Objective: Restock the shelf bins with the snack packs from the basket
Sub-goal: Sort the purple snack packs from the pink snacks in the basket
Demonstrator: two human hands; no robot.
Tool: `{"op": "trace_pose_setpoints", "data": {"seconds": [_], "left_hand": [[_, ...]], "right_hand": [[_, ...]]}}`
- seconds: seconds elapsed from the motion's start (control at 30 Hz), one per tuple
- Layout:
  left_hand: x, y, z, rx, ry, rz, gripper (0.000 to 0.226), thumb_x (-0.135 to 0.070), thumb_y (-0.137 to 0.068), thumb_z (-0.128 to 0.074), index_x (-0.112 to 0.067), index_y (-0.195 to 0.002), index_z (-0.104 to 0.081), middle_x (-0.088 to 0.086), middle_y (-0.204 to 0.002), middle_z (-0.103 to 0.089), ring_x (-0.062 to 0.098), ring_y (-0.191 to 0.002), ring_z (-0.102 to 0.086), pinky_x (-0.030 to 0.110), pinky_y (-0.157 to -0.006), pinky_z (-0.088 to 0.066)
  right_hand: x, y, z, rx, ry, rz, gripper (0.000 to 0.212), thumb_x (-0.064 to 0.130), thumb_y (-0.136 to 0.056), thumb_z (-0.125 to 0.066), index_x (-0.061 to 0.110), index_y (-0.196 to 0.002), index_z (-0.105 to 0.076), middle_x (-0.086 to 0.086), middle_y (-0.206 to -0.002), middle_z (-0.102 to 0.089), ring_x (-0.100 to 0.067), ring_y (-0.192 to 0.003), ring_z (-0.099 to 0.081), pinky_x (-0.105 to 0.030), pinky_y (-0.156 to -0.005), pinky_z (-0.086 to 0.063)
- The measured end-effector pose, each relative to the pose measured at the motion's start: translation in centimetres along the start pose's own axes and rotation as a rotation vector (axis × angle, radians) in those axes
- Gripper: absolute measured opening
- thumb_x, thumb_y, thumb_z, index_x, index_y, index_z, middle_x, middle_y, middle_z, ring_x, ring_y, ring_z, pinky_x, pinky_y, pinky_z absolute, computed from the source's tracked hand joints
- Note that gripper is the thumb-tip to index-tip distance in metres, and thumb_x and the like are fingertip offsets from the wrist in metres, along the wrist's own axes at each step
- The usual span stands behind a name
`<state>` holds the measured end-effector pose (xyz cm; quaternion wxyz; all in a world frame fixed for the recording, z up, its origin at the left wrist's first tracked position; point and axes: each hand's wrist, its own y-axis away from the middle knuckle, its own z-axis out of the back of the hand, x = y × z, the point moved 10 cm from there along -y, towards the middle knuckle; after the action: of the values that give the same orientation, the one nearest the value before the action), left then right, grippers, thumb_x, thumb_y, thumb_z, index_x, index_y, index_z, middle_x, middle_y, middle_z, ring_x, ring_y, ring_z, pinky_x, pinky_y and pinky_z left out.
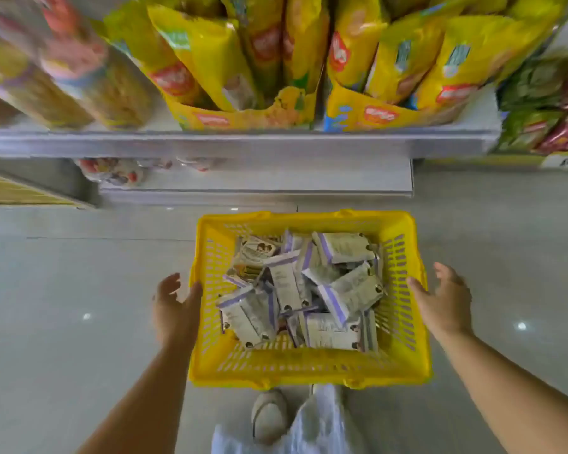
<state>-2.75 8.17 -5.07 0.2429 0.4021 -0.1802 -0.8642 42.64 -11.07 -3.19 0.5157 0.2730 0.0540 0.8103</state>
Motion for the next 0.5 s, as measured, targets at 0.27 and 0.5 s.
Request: {"op": "trace_pose_setpoints", "data": {"seconds": [0.27, 0.5], "left_hand": [[4.6, -5.0, -4.7, -0.102, -0.27, -0.007, 0.044, -0.023, -0.089, -0.066, 0.003, -0.122, -0.052, 0.029, -0.116, -0.059, 0.044, -0.105, -0.057, 0.046, -0.084, -0.043], [3.0, -5.1, -3.4, -0.029, -0.353, -0.012, 0.027, -0.023, -0.088, -0.066, 0.003, -0.087, -0.06, 0.022, -0.076, -0.056, 0.039, -0.075, -0.056, 0.037, -0.062, -0.036]], "right_hand": [[-5.6, -3.0, -6.1, -0.044, 0.094, -0.153, 0.04, 0.034, -0.093, -0.058, -0.001, -0.111, -0.053, -0.031, -0.108, -0.061, -0.05, -0.101, -0.057, -0.05, -0.08, -0.046], [-5.3, -1.8, -4.0, -0.096, 0.069, -0.115, 0.037, 0.024, -0.094, -0.057, -0.013, -0.103, -0.055, -0.038, -0.103, -0.059, -0.051, -0.098, -0.056, -0.05, -0.08, -0.042]]}}
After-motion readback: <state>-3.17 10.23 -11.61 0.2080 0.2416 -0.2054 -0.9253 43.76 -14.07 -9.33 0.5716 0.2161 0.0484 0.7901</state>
